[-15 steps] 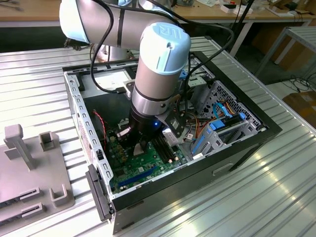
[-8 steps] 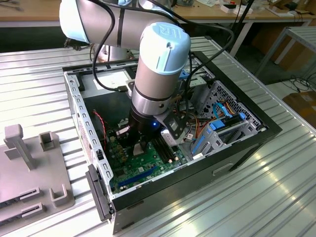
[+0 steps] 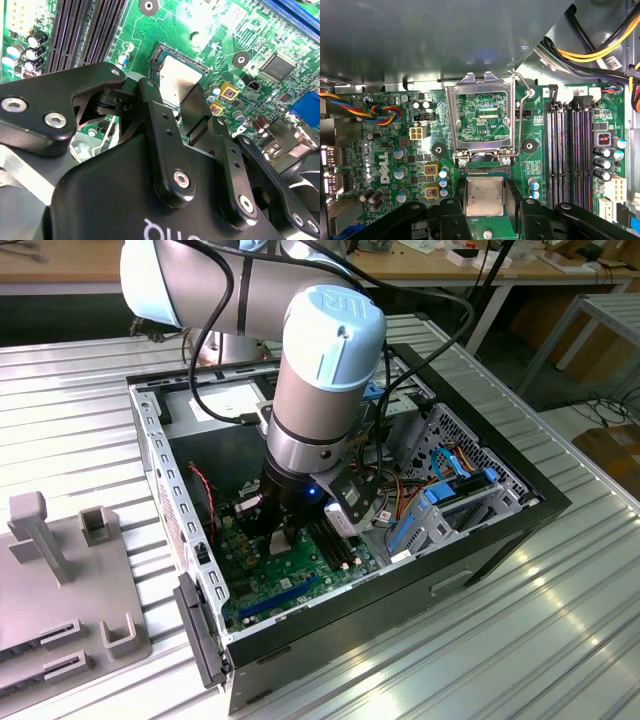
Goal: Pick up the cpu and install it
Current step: 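Place the cpu into insertion slot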
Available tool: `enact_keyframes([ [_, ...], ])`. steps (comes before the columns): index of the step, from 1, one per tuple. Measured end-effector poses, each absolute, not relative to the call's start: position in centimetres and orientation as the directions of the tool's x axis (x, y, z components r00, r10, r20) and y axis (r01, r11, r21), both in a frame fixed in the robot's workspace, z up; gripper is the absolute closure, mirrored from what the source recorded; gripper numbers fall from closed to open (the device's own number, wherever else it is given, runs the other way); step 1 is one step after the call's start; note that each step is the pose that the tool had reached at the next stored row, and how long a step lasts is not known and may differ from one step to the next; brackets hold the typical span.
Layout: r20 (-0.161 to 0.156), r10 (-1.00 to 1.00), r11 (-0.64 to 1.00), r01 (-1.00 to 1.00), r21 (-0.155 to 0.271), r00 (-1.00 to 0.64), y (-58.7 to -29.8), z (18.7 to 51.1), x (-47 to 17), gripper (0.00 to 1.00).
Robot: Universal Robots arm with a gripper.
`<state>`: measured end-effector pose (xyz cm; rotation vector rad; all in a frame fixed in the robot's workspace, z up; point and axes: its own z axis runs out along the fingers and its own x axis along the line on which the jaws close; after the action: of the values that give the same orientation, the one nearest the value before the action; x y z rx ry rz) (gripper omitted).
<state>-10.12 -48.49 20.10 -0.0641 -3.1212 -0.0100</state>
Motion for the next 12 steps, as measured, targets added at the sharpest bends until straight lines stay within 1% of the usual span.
enact_keyframes([
  [5,0.02,0.041,0.999,0.041,0.006,-0.999,-48.5,20.1,-10.13,0.56],
  [7,0.02,0.041,0.999,0.041,0.006,-0.999,-48.5,20.11,-10.13,0.57],
  [8,0.02,0.041,0.999,0.041,0.006,-0.999,-48.5,20.11,-10.13,0.6],
  [12,0.02,0.041,0.999,0.041,0.006,-0.999,-48.5,20.09,-10.12,0.61],
])
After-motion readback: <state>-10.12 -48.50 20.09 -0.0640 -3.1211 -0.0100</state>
